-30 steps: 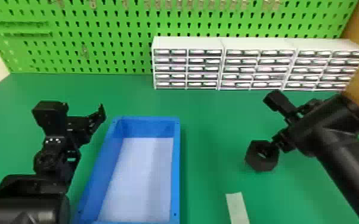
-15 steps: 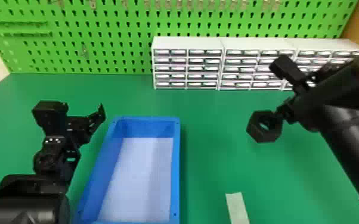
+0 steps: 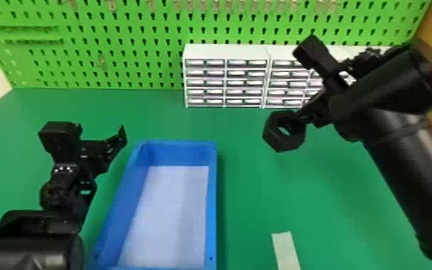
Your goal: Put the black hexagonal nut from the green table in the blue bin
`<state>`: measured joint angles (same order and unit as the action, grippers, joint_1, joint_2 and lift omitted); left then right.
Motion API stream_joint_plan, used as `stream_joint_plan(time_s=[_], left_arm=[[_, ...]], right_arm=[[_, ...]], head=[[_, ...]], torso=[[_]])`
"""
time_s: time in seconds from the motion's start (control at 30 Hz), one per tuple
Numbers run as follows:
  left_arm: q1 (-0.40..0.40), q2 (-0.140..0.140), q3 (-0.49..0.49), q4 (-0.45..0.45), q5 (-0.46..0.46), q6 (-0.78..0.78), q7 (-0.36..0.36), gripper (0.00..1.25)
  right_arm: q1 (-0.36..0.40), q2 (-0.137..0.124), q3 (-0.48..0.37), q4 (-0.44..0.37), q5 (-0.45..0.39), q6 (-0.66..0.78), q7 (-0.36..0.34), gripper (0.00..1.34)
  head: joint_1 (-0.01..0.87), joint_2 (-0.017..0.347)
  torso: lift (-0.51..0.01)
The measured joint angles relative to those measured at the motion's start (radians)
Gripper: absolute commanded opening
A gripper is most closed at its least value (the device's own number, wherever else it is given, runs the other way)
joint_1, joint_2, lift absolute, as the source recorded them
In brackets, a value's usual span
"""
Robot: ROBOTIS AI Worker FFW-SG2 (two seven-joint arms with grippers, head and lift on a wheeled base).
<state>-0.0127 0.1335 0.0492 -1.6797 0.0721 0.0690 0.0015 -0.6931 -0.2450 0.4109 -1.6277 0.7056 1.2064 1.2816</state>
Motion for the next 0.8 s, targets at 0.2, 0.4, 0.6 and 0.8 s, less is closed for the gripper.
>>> stream_joint_plan(time_s=[0.2, 0.4, 0.6, 0.8], left_arm=[[-0.001, 0.0, -0.003, 0.0, 0.0, 0.0, 0.0, 1.01], [-0.001, 0.0, -0.004, 0.0, -0.001, 0.0, 0.0, 1.01], [-0.003, 0.0, -0.005, 0.0, -0.002, 0.0, 0.0, 1.01], [-0.004, 0.0, -0.006, 0.0, -0.003, 0.0, 0.0, 1.01]], right_arm=[[-0.024, 0.03, 0.033, -0.013, -0.019, 0.001, -0.001, 0.34], [-0.038, 0.057, 0.05, -0.022, -0.036, 0.003, -0.004, 0.34], [-0.044, 0.097, 0.051, -0.028, -0.071, 0.004, -0.05, 0.34], [-0.048, 0.136, 0.057, -0.029, -0.139, 0.004, -0.129, 0.33]], head=[[0.686, 0.052], [0.686, 0.052], [0.686, 0.052], [0.686, 0.052]], torso=[[-0.097], [-0.097], [-0.097], [-0.097]])
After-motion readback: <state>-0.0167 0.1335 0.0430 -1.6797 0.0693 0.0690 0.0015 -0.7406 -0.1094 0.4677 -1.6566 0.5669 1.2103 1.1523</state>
